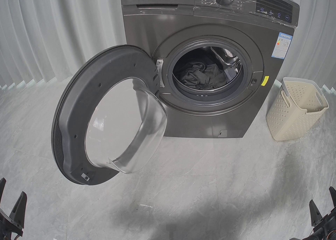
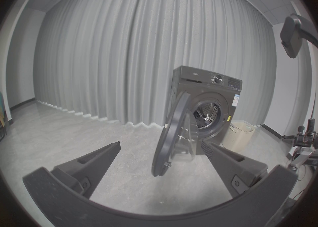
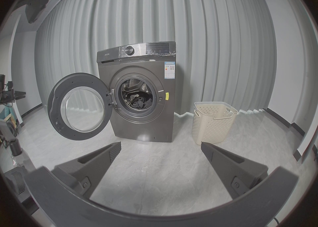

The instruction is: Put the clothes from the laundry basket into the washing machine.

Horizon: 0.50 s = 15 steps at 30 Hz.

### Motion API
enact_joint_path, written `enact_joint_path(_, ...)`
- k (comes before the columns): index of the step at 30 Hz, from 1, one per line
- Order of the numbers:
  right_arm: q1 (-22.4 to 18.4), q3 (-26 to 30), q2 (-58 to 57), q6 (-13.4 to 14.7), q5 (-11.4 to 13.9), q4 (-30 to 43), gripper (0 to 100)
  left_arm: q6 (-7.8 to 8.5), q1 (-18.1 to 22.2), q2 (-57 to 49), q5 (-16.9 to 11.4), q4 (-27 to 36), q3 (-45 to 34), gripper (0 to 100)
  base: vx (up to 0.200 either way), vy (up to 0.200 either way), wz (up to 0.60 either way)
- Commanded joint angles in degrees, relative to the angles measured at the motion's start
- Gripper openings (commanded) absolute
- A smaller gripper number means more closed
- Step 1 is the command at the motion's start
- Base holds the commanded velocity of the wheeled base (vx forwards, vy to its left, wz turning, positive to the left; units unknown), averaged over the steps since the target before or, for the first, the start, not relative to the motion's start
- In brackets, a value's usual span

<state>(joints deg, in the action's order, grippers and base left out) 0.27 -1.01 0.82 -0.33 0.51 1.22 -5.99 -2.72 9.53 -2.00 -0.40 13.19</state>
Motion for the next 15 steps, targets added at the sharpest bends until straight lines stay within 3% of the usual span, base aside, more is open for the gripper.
enact_joint_path(1,0.00,0.57,-0.29,-0.02,0.02,0.01,100,-1.22,-4.49,16.31,-2.13,-3.46,2.45,100,0.000,0.000,0.00)
enact_joint_path(10,0.00,0.57,-0.29,-0.02,0.02,0.01,100,-1.05,-4.66,29.84,-2.31,-12.78,5.09,100,0.000,0.000,0.00)
enact_joint_path(15,0.00,0.57,-0.29,-0.02,0.02,0.01,100,-1.22,-4.58,36.43,-4.42,-16.47,7.38,100,0.000,0.000,0.00)
